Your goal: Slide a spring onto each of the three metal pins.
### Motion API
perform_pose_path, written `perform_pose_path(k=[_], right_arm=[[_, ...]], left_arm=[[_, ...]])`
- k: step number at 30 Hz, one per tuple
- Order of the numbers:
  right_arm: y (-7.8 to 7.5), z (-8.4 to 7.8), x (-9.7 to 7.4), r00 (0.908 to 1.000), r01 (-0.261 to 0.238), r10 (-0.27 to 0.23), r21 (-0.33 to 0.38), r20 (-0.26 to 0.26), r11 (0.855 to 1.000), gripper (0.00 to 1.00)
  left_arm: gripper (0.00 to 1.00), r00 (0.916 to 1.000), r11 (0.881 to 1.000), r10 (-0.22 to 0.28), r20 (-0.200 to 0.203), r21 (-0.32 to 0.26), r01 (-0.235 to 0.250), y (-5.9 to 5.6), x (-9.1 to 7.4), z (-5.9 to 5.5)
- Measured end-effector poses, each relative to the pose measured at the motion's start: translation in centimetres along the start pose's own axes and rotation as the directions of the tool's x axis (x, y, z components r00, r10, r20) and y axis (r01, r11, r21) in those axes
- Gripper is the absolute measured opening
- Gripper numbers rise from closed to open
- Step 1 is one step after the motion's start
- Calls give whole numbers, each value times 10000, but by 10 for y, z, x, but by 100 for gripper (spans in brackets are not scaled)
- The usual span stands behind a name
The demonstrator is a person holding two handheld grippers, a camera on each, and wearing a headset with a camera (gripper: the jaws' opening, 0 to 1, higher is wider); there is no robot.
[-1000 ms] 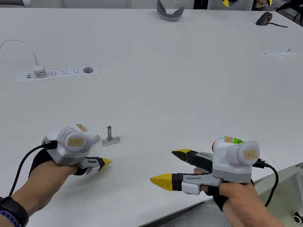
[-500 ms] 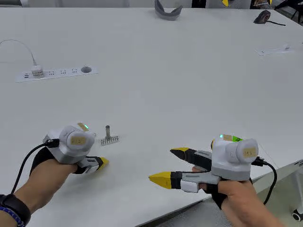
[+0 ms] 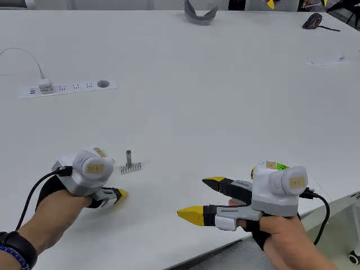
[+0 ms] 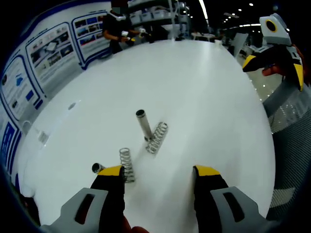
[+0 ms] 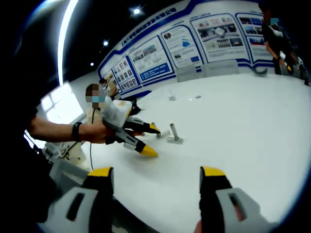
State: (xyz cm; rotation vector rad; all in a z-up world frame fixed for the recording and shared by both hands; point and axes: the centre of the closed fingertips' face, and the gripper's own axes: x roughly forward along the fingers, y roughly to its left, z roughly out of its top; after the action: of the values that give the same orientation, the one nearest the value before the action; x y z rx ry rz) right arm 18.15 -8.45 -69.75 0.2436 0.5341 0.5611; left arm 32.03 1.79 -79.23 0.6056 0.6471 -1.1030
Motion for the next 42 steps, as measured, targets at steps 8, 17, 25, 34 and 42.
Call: perform_pose_path(k=[8,17,25,34,42], right_arm=[[0,0,0,10000,-6,6,8,22,10000,73],[1,0,0,10000,-43,43,56,40,10000,73],[1,-1,0,10000,-63,63,41,-19,10000,73],[1,-1,1,10000,-55,55,63,-32,10000,73],[0,0,0,10000,-27,27,101,4,9999,72]], left_arm=[[57,10000,10000,-60,8,26,60,0,1,0],[57,9977,9994,-319,592,-111,326,-11,-5,10],[52,9993,9996,-138,357,-224,146,-2,2,5],[41,9985,9962,32,555,-868,17,4,8,8],[27,9986,9947,218,491,-1011,-167,7,11,5]])
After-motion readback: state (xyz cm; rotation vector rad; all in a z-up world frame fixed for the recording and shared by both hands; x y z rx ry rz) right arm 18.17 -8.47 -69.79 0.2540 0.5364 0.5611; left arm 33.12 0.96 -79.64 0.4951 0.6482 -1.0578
